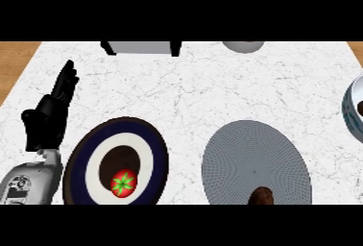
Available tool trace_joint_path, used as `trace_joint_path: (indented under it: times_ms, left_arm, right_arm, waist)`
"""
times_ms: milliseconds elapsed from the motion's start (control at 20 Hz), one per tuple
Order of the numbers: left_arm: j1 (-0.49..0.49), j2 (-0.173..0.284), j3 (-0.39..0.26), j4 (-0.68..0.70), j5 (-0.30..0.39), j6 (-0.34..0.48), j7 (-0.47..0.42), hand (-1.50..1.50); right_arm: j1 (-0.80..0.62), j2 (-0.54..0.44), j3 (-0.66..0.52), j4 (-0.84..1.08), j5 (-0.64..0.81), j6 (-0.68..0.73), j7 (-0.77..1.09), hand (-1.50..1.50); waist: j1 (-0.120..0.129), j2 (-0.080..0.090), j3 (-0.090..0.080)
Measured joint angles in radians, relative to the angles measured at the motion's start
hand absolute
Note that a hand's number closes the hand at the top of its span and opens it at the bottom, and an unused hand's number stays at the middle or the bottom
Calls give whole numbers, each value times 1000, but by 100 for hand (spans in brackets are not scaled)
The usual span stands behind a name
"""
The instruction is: Pick the cupcake from the placemat and place it in the bowl
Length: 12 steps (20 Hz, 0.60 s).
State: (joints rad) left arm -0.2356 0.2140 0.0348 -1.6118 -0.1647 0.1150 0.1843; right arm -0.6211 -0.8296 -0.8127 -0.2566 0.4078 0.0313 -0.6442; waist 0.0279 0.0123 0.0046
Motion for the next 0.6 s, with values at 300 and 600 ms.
trace_joint_path:
  times_ms: [300, 600]
  left_arm:
    - [14, 2, 13, 0, 0, 0, -10, 0]
    - [39, -5, 12, 2, -6, -3, -31, 0]
  right_arm:
    - [88, -102, -64, 47, -85, 197, -57, -150]
    - [213, -147, -83, 56, -137, 358, -125, -150]
  waist:
    - [-14, -4, 0]
    - [-22, -7, -1]
